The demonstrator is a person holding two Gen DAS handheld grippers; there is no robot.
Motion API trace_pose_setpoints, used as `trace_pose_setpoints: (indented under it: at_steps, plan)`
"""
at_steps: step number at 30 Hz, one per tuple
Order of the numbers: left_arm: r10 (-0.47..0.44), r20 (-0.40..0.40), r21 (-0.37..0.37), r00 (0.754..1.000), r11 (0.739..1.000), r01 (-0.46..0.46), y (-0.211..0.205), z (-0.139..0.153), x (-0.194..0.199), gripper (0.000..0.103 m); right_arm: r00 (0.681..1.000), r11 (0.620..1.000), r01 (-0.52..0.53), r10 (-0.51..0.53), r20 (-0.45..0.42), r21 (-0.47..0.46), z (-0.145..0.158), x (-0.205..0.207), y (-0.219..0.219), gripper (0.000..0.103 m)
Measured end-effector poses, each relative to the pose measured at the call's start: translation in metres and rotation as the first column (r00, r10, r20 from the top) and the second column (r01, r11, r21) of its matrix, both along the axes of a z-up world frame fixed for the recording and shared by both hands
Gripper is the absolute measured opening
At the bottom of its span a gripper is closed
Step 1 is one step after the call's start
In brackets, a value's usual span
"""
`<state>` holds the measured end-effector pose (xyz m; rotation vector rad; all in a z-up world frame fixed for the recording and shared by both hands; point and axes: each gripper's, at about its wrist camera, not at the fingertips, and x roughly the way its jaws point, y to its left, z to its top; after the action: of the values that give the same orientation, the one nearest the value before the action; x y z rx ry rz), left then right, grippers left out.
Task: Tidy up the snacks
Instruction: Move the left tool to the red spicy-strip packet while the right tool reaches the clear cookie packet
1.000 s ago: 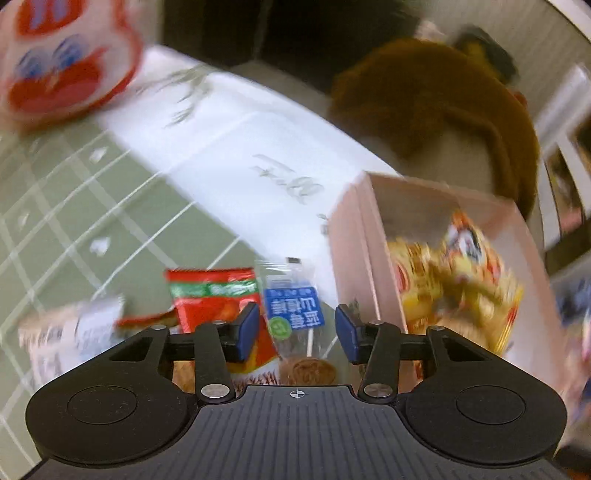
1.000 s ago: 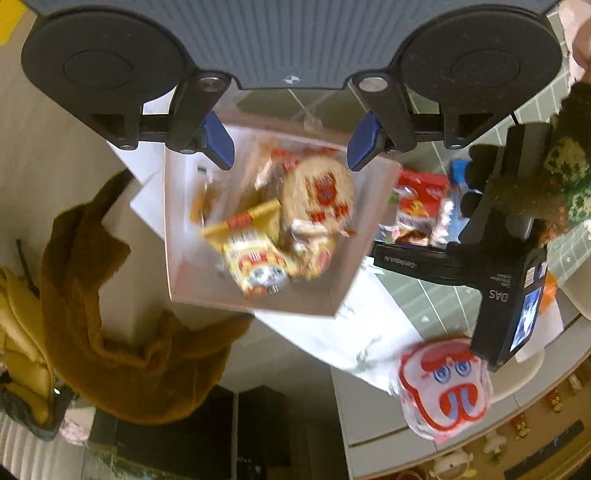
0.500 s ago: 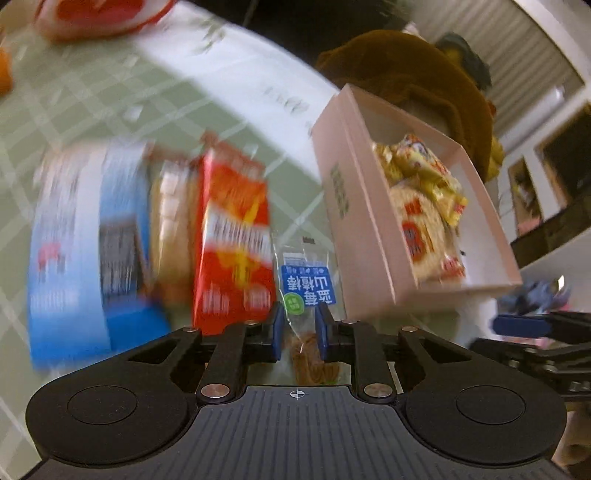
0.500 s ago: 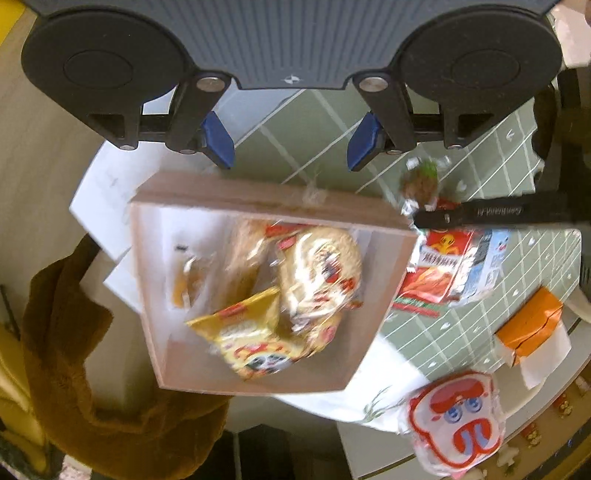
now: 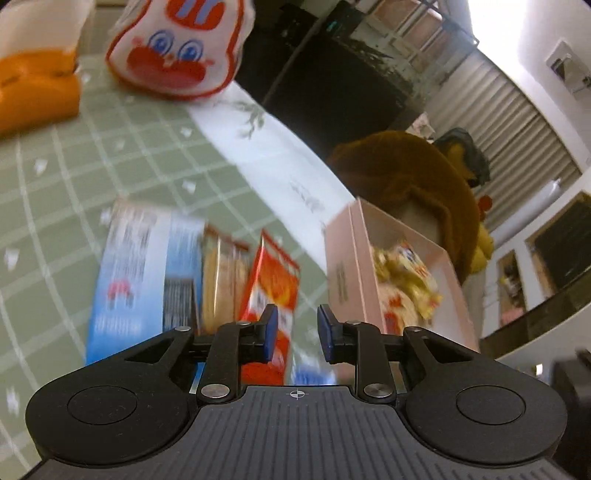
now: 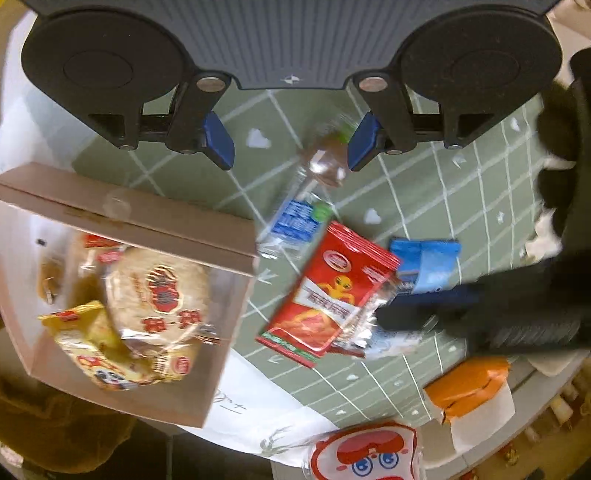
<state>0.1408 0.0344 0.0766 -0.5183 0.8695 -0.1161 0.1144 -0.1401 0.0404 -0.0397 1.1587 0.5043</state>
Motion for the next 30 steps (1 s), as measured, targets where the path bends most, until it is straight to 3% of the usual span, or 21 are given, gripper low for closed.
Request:
trace_pose_setpoints:
  at_steps: [5,10,23,26,30]
  plan:
    - [-0.087,-0.089,0.198,0.992,0.975,0.104,-0.032,-0.018,0.048,0.028,0.999,0.999,0.008,-0.006,0.039,-0.043,-0.008,0.007,0.016,0.067]
    - [-0.108,-0.156,0.328,0.982,0.932,0.154,-0.050,-0.038,0.049,0.029,0.997,0.999,-0.022,0.025,0.067,-0.039,-0.010,-0.003,0.003,0.043]
    - [-0.133,-0.178,0.354,0.975,0.916,0.189,-0.052,-0.034,0.023,0.031,0.996,0.998,-0.037,0.041,0.074,-0.059,-0.006,-0.026,-0.012,0.042]
    - [-0.099,-0.177,0.308,0.979,0.940,0.150,-0.036,-0.036,-0.002,0.037,0.993,0.996,-0.047,0.054,0.101,-0.069,0.003,-0.027,-0.011,0.042]
    - [0.012,-0.162,0.212,0.987,0.977,0.023,-0.009,-0.037,-0.045,0.031,0.993,0.998,-0.055,0.057,0.101,-0.021,0.016,-0.020,-0.002,0.044]
